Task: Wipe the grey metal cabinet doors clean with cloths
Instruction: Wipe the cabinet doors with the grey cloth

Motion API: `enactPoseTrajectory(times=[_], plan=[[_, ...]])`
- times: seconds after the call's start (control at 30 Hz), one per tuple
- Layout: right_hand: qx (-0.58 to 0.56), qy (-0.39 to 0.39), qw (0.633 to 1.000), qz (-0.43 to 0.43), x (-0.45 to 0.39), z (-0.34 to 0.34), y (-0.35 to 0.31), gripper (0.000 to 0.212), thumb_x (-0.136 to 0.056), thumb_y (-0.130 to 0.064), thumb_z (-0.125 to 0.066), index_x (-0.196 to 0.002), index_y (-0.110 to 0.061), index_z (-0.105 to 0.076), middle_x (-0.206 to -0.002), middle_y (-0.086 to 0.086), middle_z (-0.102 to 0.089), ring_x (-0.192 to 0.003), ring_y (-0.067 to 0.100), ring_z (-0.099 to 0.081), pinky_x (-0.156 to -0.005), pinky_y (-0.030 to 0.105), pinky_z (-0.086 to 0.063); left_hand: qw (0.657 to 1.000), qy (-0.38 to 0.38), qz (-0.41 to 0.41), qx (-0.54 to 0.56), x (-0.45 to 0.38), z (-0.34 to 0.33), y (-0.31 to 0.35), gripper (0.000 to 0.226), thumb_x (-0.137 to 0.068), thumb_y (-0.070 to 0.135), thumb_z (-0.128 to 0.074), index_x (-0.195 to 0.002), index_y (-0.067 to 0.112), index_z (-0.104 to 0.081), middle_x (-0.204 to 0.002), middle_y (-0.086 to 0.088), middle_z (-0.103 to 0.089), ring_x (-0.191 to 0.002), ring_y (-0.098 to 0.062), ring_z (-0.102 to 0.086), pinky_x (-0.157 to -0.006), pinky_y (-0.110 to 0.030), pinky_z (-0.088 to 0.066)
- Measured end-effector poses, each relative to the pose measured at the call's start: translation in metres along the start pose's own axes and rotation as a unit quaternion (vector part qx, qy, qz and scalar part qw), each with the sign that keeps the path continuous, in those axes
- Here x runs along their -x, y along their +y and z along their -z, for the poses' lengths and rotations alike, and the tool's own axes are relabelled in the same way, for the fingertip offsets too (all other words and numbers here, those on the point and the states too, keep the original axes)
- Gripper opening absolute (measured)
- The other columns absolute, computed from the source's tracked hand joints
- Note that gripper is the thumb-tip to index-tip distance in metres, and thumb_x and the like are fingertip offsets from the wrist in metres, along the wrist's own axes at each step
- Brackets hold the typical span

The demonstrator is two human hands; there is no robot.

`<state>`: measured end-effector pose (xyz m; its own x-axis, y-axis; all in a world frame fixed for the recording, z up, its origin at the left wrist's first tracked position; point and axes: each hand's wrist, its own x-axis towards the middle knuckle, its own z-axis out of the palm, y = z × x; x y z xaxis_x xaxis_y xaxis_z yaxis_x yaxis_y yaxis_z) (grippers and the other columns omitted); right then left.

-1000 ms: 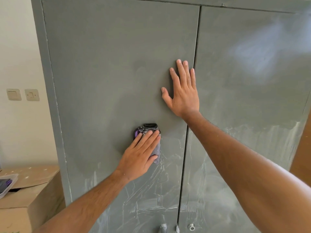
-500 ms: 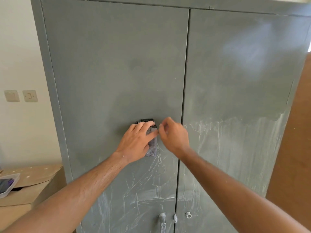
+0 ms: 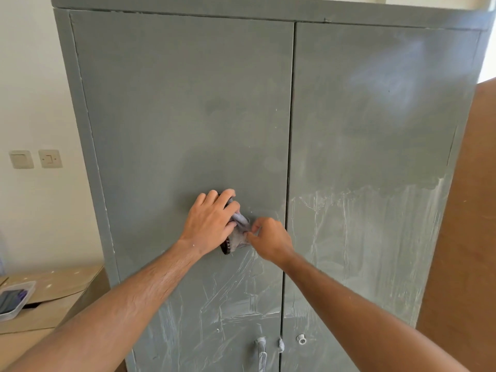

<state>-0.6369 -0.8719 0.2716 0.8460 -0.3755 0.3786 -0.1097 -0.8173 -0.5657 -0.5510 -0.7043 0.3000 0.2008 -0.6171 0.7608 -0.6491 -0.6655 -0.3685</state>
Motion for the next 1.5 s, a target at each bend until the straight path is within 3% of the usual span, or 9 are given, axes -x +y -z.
enactPoseTrajectory(times=[0.1,0.33,0.4,0.5,0.67,0.87,1.07,1.3,1.5], plan=[[0.017,0.039,0.999,0.017,-0.005,0.014,-0.004,0.012,-0.095,-0.036,-0.06,-0.098,-0.024,-0.06,-0.09,0.001,-0.07,-0.085,0.027,-0.066,-0.072,0.034,-0.053,0.997,0.004,0.054,0.046,0.002,0.001,-0.004,0.033,-0.082,0.043,-0.082,-0.093,0.022,-0.06,-0.096,0.003,-0.055,-0.081,-0.023,-0.051,-0.068,-0.037,-0.044],[-0.065,0.189,0.98,0.015,-0.019,0.034,-0.018,0.012,-0.102,-0.019,-0.047,-0.113,-0.015,-0.049,-0.088,0.005,-0.06,-0.081,0.031,-0.057,-0.068,0.038,-0.043,0.948,-0.014,0.167,0.269,-0.011,0.003,0.007,0.016,-0.096,0.027,-0.07,-0.111,0.024,-0.065,-0.104,0.016,-0.053,-0.078,-0.012,-0.055,-0.069,-0.033,-0.048],[-0.11,0.211,0.971,0.037,-0.012,0.014,-0.016,0.016,-0.102,-0.027,-0.053,-0.114,-0.017,-0.047,-0.095,0.002,-0.06,-0.083,0.025,-0.057,-0.07,0.036,-0.042,0.936,-0.005,0.177,0.305,-0.013,0.0,0.005,0.015,-0.095,0.023,-0.073,-0.109,0.023,-0.067,-0.102,0.017,-0.051,-0.07,-0.011,-0.055,-0.071,-0.035,-0.051],[-0.088,0.252,0.962,0.063,-0.004,-0.028,-0.019,0.058,-0.095,-0.057,-0.061,-0.128,-0.012,-0.049,-0.117,0.002,-0.049,-0.105,0.018,-0.045,-0.083,0.029,-0.041,0.93,-0.005,0.146,0.336,-0.013,-0.001,-0.007,0.015,-0.097,0.021,-0.067,-0.112,0.021,-0.072,-0.102,0.014,-0.057,-0.069,-0.007,-0.059,-0.073,-0.034,-0.054],[-0.03,0.354,0.934,0.027,-0.023,-0.053,-0.025,0.069,-0.091,-0.061,-0.067,-0.131,-0.007,-0.051,-0.121,0.012,-0.051,-0.101,0.028,-0.044,-0.087,0.04,-0.043,0.971,0.045,0.049,0.228,-0.023,0.006,-0.021,0.038,-0.093,0.019,-0.045,-0.117,0.017,-0.074,-0.106,0.005,-0.068,-0.09,-0.018,-0.055,-0.078,-0.036,-0.05],[0.008,0.294,0.956,-0.01,0.032,-0.107,0.044,0.069,-0.09,-0.062,-0.067,-0.13,-0.01,-0.046,-0.123,0.013,-0.052,-0.103,0.031,-0.051,-0.09,0.047,-0.051,0.984,0.047,-0.053,0.163,-0.041,0.006,-0.008,0.027,-0.089,0.015,-0.058,-0.113,0.018,-0.07,-0.12,-0.003,-0.06,-0.107,-0.028,-0.054,-0.09,-0.04,-0.043],[-0.054,0.405,0.912,0.019,-0.046,-0.011,-0.013,0.067,-0.094,-0.061,-0.063,-0.127,-0.004,-0.051,-0.118,0.012,-0.052,-0.101,0.029,-0.045,-0.092,0.04,-0.041,0.985,0.073,-0.043,0.151,-0.06,0.017,-0.005,0.023,-0.093,0.013,-0.057,-0.114,0.017,-0.067,-0.125,-0.004,-0.058,-0.115,-0.026,-0.052,-0.096,-0.037,-0.039],[0.016,0.337,0.941,0.035,0.002,-0.052,0.052,0.065,-0.095,-0.058,-0.063,-0.13,-0.005,-0.048,-0.123,0.013,-0.051,-0.106,0.031,-0.047,-0.094,0.049,-0.047,0.986,0.054,-0.067,0.144,-0.072,0.012,0.007,0.027,-0.092,0.015,-0.054,-0.116,0.016,-0.066,-0.128,-0.004,-0.058,-0.118,-0.027,-0.052,-0.098,-0.037,-0.038],[-0.07,0.422,0.904,-0.012,-0.059,0.036,0.024,0.065,-0.095,-0.055,-0.066,-0.132,-0.004,-0.05,-0.122,0.014,-0.051,-0.108,0.033,-0.045,-0.095,0.043,-0.041,0.985,0.054,-0.056,0.153,-0.084,0.01,0.017,0.027,-0.094,0.017,-0.054,-0.118,0.017,-0.065,-0.13,-0.003,-0.056,-0.12,-0.026,-0.051,-0.102,-0.039,-0.039]])
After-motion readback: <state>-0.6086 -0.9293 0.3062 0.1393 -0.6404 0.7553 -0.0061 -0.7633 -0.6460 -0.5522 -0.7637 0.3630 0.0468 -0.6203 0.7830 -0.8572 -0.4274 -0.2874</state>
